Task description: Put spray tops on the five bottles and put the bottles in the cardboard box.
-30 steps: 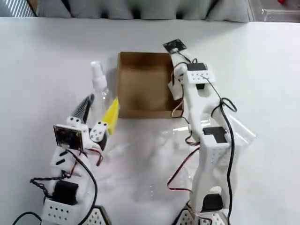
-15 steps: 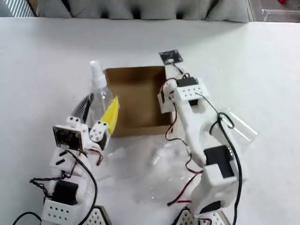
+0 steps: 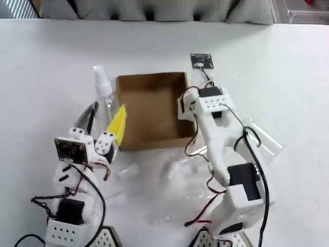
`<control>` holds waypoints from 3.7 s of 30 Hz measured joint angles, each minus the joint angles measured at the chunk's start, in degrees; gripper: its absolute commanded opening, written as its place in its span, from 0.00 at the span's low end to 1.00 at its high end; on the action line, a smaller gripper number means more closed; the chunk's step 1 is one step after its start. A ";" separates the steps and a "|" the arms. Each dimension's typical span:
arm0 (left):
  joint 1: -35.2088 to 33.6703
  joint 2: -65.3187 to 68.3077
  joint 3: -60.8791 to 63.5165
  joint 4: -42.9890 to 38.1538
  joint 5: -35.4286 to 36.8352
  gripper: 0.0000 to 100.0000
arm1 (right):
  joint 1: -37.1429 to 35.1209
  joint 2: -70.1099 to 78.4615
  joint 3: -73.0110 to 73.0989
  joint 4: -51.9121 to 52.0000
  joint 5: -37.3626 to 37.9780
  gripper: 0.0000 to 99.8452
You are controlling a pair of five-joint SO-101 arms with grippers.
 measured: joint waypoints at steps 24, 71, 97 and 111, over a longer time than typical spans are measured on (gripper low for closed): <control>0.18 0.00 -5.45 1.93 7.47 0.02 | -4.57 -43.69 3.25 33.32 2.55 0.08; 7.12 32.35 -16.44 -14.42 20.66 0.02 | -37.45 -99.43 75.60 -42.37 -5.89 0.03; 12.40 1.67 -14.51 8.35 12.57 0.02 | -32.26 -99.78 75.78 -42.37 -5.80 0.03; 10.64 0.44 -8.09 4.31 12.75 0.02 | -28.40 -99.78 75.78 -35.78 0.53 0.03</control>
